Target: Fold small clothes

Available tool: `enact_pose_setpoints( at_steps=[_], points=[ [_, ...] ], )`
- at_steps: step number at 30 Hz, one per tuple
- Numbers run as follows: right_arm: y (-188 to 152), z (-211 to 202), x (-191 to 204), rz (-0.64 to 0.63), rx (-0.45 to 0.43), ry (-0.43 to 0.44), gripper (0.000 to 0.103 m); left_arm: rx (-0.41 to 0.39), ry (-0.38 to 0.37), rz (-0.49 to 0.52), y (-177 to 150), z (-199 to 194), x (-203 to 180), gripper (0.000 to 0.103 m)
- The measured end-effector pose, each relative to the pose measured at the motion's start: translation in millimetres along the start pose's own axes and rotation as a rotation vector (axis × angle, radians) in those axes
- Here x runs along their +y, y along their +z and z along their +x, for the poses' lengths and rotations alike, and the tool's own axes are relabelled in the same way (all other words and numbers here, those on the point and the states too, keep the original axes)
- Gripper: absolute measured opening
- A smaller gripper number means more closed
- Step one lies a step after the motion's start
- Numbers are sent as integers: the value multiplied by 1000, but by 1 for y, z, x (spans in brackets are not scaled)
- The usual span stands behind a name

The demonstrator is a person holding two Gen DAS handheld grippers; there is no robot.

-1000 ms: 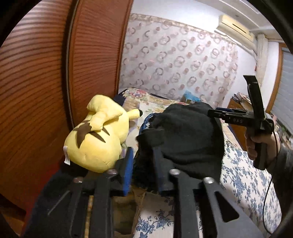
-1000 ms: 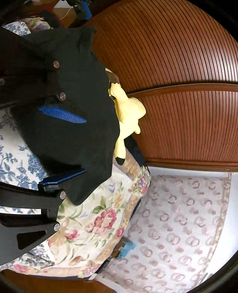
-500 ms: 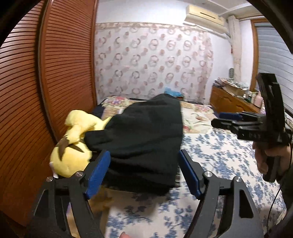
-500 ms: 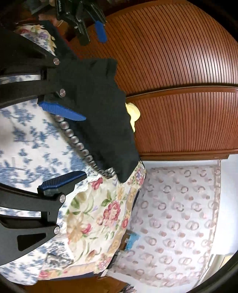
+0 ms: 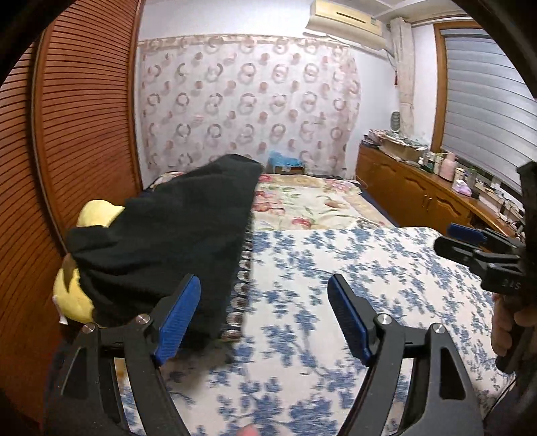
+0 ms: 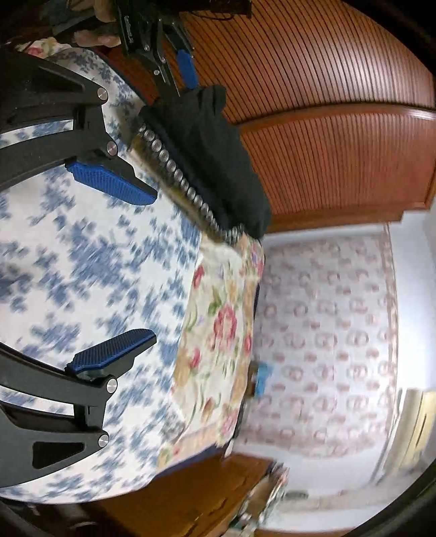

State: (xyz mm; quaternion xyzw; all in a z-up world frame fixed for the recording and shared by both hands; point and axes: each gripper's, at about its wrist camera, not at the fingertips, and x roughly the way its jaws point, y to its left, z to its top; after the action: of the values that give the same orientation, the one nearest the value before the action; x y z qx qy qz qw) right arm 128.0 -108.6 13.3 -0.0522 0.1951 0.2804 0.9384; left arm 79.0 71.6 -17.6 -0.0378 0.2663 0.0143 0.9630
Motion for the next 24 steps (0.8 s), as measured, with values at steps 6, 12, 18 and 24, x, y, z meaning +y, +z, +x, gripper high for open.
enact_pose_setpoints(
  at_steps=[6,12,18,24],
  points=[
    [-12,-55,-2,46,-50,-74,78,-19,-46,18,6,-9,-35,79],
    [-9,-110,7,66,-137,-143,78,-77,-47,47,22,-34,-63,79],
    [-13,-141,23,59,-189,-184,78,-119,-47,61,33,-52,-75,79],
    [-23,-134,32,71,-205,-196,78,-141,-14,95,35,-59,-84,79]
  ],
)
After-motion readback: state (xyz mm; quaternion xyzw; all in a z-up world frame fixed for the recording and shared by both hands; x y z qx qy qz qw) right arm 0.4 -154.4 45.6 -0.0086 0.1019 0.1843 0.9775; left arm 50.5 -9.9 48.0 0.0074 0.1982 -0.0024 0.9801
